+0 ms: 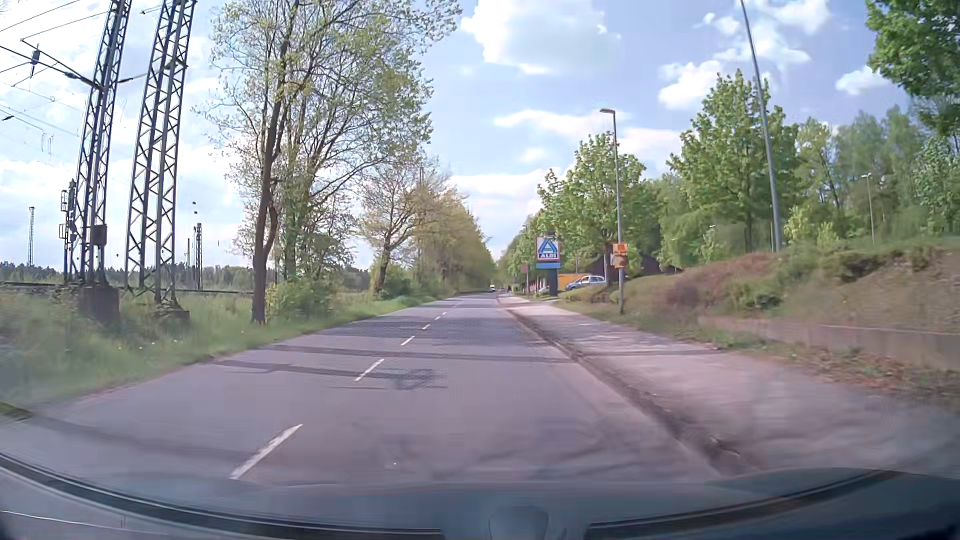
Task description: Follow the waypoints while adhering to traffic rules and regulations
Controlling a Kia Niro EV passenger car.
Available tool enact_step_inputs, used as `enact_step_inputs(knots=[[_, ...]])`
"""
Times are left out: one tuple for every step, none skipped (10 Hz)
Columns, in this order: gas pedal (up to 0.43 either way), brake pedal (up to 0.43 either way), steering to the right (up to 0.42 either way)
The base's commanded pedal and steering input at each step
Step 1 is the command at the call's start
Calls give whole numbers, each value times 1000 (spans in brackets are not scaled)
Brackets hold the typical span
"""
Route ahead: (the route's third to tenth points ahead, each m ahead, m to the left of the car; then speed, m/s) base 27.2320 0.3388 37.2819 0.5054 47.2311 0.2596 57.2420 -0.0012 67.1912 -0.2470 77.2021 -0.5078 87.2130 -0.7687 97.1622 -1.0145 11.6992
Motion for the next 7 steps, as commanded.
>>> enact_step_inputs(knots=[[79, 0, 0], [87, 0, -1], [87, 0, -1], [87, 0, -1], [87, 0, -1], [98, 0, -1], [98, 0, -1]])
